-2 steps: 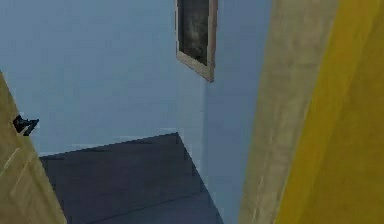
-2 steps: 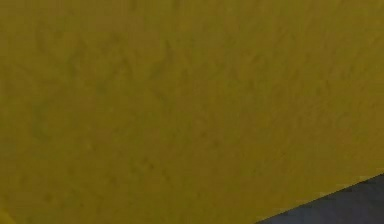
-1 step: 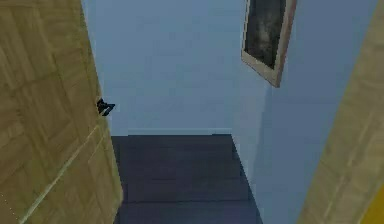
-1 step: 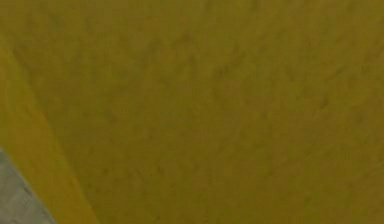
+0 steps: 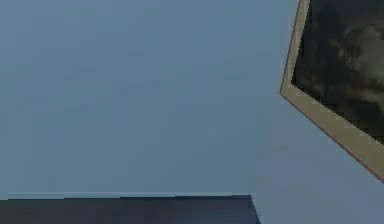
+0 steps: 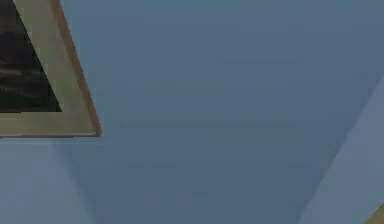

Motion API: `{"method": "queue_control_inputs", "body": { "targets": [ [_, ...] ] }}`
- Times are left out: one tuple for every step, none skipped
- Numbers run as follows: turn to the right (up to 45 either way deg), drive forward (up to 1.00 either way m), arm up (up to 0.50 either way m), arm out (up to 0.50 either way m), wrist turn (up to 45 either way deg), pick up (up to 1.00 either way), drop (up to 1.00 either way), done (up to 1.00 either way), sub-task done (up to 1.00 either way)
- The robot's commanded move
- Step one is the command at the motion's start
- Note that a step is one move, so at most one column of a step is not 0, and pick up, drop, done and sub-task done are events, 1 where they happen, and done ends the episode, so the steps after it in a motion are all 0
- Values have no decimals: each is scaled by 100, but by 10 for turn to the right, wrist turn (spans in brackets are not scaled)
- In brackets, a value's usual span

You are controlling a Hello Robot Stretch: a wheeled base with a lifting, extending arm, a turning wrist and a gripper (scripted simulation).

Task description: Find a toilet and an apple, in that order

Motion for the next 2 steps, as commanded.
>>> {"method": "queue_control_inputs", "body": {
  "targets": [
    [0,50,0,0,0,0,0,0,0],
    [-450,0,0,0,0,0,0,0,0]
  ]
}}
